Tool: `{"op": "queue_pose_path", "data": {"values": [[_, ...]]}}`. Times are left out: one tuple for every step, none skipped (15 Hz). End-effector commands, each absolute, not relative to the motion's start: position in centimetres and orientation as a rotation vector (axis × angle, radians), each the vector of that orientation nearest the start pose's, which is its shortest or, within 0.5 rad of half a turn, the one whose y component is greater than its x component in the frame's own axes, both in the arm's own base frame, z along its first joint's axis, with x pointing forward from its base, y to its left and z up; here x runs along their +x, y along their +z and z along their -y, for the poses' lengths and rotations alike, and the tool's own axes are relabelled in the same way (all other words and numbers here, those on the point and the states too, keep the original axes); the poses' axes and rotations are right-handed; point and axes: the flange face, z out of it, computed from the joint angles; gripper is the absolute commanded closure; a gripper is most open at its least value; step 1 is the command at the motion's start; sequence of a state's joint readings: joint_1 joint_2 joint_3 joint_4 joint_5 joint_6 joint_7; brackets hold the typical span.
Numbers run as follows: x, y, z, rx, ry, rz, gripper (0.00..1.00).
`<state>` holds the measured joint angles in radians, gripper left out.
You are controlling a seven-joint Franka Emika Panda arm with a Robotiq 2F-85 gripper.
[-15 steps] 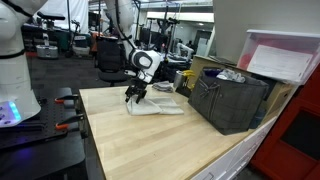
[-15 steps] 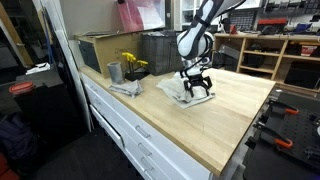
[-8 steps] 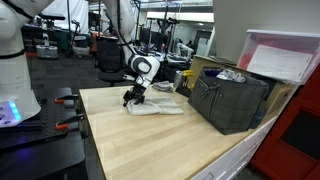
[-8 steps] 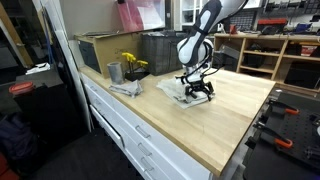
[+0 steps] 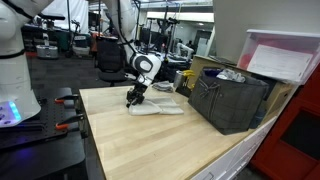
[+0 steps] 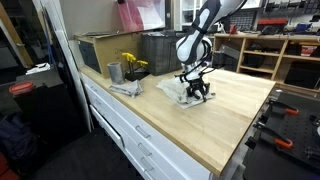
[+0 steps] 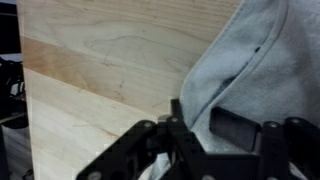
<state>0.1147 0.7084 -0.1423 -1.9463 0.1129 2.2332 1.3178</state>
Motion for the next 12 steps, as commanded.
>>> {"op": "queue_pose_path", "data": {"values": [[55.7,8.9,2.0,-2.513,0.554,-2.259,0.97],[55.6,9.3,2.1,-2.519,0.565,-2.254,1.0],[55.6,9.8,2.4,-2.523,0.57,-2.25,1.0],[55.7,10.5,2.7,-2.529,0.558,-2.25,1.0],[55.9,11.2,3.0,-2.542,0.532,-2.248,0.98],[56.1,11.7,3.3,-2.554,0.515,-2.247,0.98],[56.3,12.6,3.7,-2.574,0.485,-2.242,0.98],[56.5,13.3,4.2,-2.591,0.473,-2.235,0.98],[56.7,14.3,4.5,-2.609,0.457,-2.227,0.98],[57.0,15.3,4.8,-2.633,0.425,-2.221,0.98],[57.3,16.5,4.9,-2.658,0.43,-2.196,0.98],[57.5,17.5,5.0,-2.678,0.414,-2.197,0.98]]}}
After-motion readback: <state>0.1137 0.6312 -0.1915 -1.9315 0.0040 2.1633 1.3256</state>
